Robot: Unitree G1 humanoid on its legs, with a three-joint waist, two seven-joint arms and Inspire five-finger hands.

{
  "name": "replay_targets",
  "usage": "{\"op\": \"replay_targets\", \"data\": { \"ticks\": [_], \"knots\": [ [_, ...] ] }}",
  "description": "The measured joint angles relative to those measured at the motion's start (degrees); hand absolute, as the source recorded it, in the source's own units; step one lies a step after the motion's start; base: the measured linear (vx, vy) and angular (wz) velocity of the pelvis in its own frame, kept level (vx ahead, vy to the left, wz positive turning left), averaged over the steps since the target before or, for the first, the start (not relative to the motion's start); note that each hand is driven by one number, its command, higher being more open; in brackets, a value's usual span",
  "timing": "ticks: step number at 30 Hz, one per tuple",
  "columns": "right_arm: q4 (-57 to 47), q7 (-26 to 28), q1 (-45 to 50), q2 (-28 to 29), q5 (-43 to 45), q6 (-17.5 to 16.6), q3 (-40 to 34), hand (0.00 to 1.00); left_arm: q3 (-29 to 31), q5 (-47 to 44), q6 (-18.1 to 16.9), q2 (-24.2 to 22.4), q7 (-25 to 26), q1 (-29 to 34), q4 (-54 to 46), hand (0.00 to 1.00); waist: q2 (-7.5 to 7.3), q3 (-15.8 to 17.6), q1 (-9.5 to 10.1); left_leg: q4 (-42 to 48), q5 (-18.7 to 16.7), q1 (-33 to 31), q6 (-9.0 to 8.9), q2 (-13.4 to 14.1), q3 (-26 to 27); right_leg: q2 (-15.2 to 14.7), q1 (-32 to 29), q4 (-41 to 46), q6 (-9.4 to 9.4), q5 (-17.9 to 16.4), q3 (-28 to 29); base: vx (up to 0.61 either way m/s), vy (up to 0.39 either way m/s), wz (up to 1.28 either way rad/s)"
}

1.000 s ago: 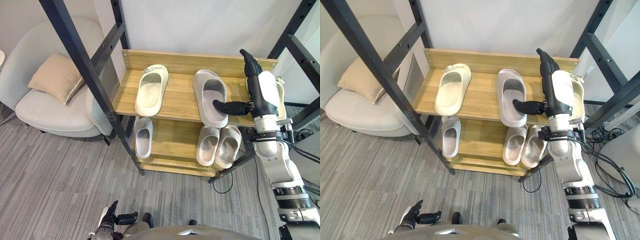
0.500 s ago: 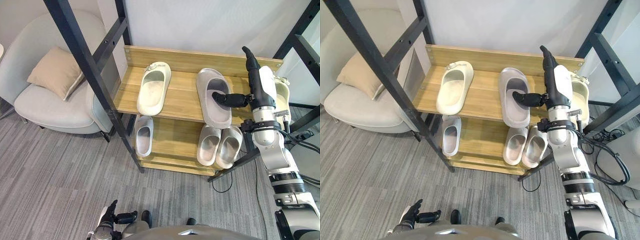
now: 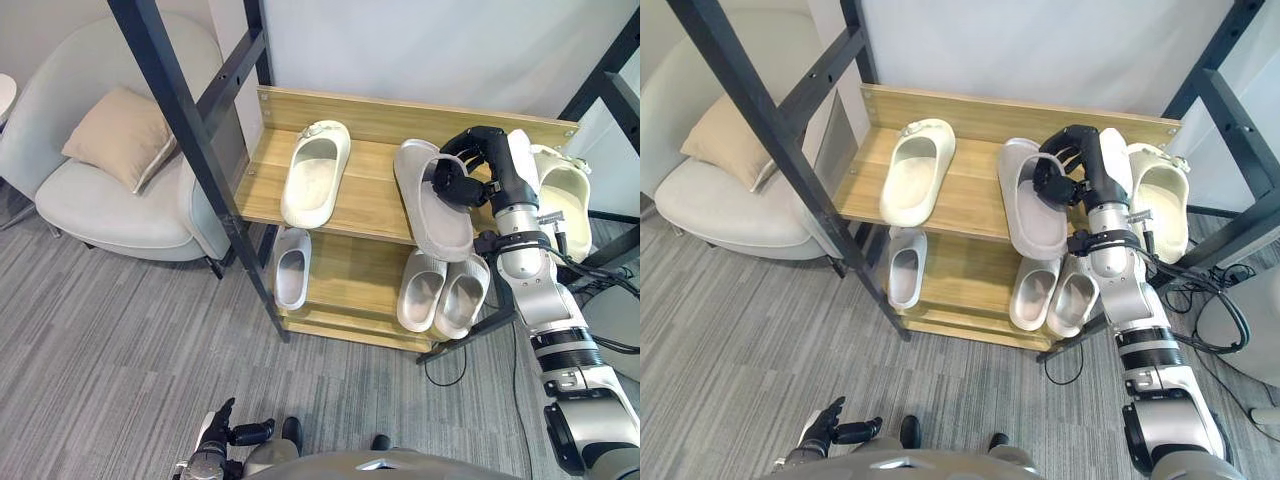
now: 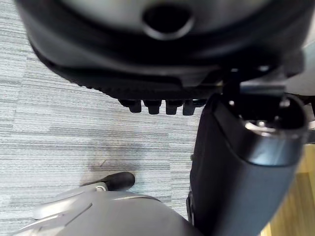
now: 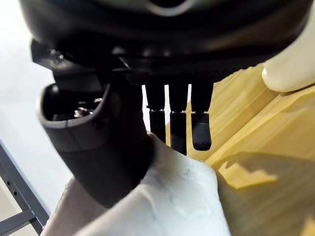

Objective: Organize the slippers on the shoe rack

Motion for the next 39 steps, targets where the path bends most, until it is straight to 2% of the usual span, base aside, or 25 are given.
{"op": "replay_targets", "data": {
  "ticks": [9, 20, 24, 25, 26, 29, 31, 33, 35, 39],
  "knots": [
    [-1.46, -0.23, 0.76, 1.72, 0.44, 0.00, -0.96, 0.00, 0.00, -0.26, 0.07, -0.03, 0.00, -0.31, 0.02, 1.00, 0.15, 0.96, -0.01, 0.00, -0.01, 0.84, -0.01, 0.00, -0.08, -0.03, 0.86, 0.04, 0.00, -0.01, -0.05, -0.02, -0.004, 0.00],
    [-18.91, -0.49, 9.16, 7.22, 0.06, -0.07, -3.15, 0.00, 0.09, -0.13, 0.14, -0.31, 0.00, -0.49, -0.19, 1.00, 0.71, 1.30, -0.39, 0.01, -0.03, 0.85, -0.03, 0.06, -0.29, -0.11, 0.86, 0.35, 0.04, -0.03, -0.17, -0.01, -0.001, 0.00],
    [-29.94, -1.54, 10.14, 9.81, 3.37, -2.79, -5.66, 0.00, 0.17, 0.87, 0.23, -0.38, 0.02, -0.50, -0.49, 1.00, 0.90, 1.19, -0.57, 0.16, -0.10, 1.00, -0.11, 0.03, -0.29, -0.27, 0.96, 0.64, 0.04, -0.03, -0.15, 0.00, 0.000, 0.01],
    [-39.11, -1.06, 10.42, 12.61, 9.22, -7.55, -4.59, 0.00, 0.17, 0.96, 0.29, -0.64, 0.03, -0.49, -0.46, 1.00, 1.38, 0.91, -0.59, 0.54, -0.10, 1.03, -0.11, 0.00, -0.51, -0.41, 1.07, 1.26, 0.13, -0.19, -0.47, -0.02, -0.005, 0.11],
    [-40.67, -0.18, 10.99, 13.18, 11.35, -8.84, -3.46, 0.00, 0.16, 1.07, 0.32, -0.72, 0.03, -0.47, -0.43, 1.00, 1.55, 0.79, -0.67, 0.70, -0.10, 1.05, -0.11, -0.14, -0.97, -0.66, 1.09, 2.01, 0.39, -0.78, -0.92, -0.04, -0.010, 0.15],
    [-41.51, 2.30, 11.98, 13.84, 13.52, -9.58, -1.58, 0.00, 0.15, 1.88, 0.34, -1.07, 0.03, -0.40, -0.43, 1.00, 2.00, 0.19, -0.57, 0.73, -0.01, 1.04, -0.04, -0.21, -1.49, -0.81, 1.08, 2.59, 0.41, -1.15, -1.28, -0.04, -0.010, 0.10],
    [-41.53, 1.92, 12.95, 15.00, 14.08, -9.59, 2.41, 0.00, 0.13, 1.99, 0.36, -1.14, 0.04, -0.24, -0.25, 1.00, 2.27, -0.17, -0.49, 0.74, 0.06, 0.91, -0.06, -0.23, -1.68, -0.80, 1.03, 2.57, 0.41, -1.17, -1.45, -0.03, -0.007, 0.04],
    [-41.29, 8.68, 15.80, 16.82, 29.27, -9.45, 9.88, 0.00, 0.04, 2.00, 0.38, -1.28, 0.03, -0.35, 0.11, 1.00, 2.55, -0.52, -0.70, 0.74, 0.07, 0.84, -0.08, -0.21, -1.91, -0.76, 1.09, 2.57, 0.42, -1.36, -1.67, -0.01, -0.014, 0.05],
    [-39.99, 14.43, 17.52, 16.92, 37.08, -8.30, 15.37, 0.00, 0.04, 2.00, 0.37, -1.32, 0.00, -0.42, 0.11, 1.00, 2.60, -0.56, -0.60, 0.79, 0.11, 0.73, -0.11, -0.22, -2.40, -0.75, 1.27, 2.58, 0.40, -1.50, -2.27, -0.01, -0.021, 0.13],
    [-36.31, 20.65, 19.49, 16.99, 41.93, -5.70, 21.52, 0.00, 0.03, 2.00, 0.32, -1.25, -0.05, -0.73, 0.10, 1.00, 2.12, -0.86, 0.45, 0.87, 0.17, 0.60, -0.18, -0.32, -3.60, -0.76, 1.76, 2.61, 0.37, -1.82, -3.41, 0.00, -0.017, 0.17]
  ]
}}
